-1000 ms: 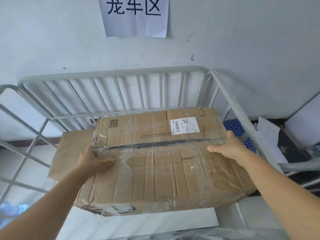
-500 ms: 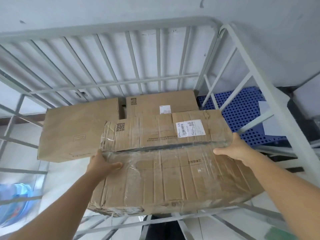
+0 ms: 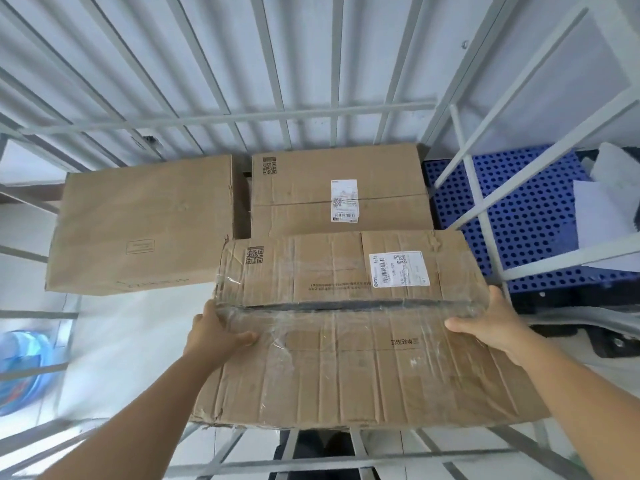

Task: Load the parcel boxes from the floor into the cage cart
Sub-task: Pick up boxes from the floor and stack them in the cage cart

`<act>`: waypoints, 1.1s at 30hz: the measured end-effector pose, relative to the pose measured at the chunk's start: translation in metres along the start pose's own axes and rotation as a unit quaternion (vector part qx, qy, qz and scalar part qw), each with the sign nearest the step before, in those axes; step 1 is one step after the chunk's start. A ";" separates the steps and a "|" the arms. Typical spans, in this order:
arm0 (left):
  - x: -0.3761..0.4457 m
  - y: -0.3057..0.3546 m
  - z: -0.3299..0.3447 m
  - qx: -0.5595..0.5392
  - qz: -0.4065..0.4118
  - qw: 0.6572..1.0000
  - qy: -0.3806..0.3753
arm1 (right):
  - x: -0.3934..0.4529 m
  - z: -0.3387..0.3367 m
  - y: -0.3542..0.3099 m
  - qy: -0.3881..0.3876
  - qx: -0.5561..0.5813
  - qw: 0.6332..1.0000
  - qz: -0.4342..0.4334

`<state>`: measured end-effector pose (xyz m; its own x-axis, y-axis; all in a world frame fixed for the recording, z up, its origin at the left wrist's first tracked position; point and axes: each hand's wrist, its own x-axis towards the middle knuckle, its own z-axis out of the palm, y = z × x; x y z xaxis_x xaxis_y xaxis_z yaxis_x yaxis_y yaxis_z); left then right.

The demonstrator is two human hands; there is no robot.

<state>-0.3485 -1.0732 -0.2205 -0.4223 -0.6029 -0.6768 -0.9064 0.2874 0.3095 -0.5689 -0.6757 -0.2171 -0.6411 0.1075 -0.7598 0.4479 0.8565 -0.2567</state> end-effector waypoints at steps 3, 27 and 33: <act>0.016 -0.005 0.016 -0.001 -0.007 1.000 0.000 | 0.019 0.014 0.006 -0.004 -0.009 1.000 0.014; 0.071 -0.039 0.127 0.025 -0.050 0.998 0.031 | 0.114 0.094 0.046 0.027 -0.036 0.998 0.041; 0.068 -0.035 0.126 0.045 -0.050 0.997 0.025 | 0.106 0.094 0.042 0.026 -0.067 0.996 0.044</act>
<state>-0.3448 -1.0306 -0.3613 -0.3311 -0.6680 -0.6664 -0.9408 0.2880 0.1788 -0.5599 -0.6756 -0.3647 -0.6362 0.2073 -0.7432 0.4186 0.9019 -0.1068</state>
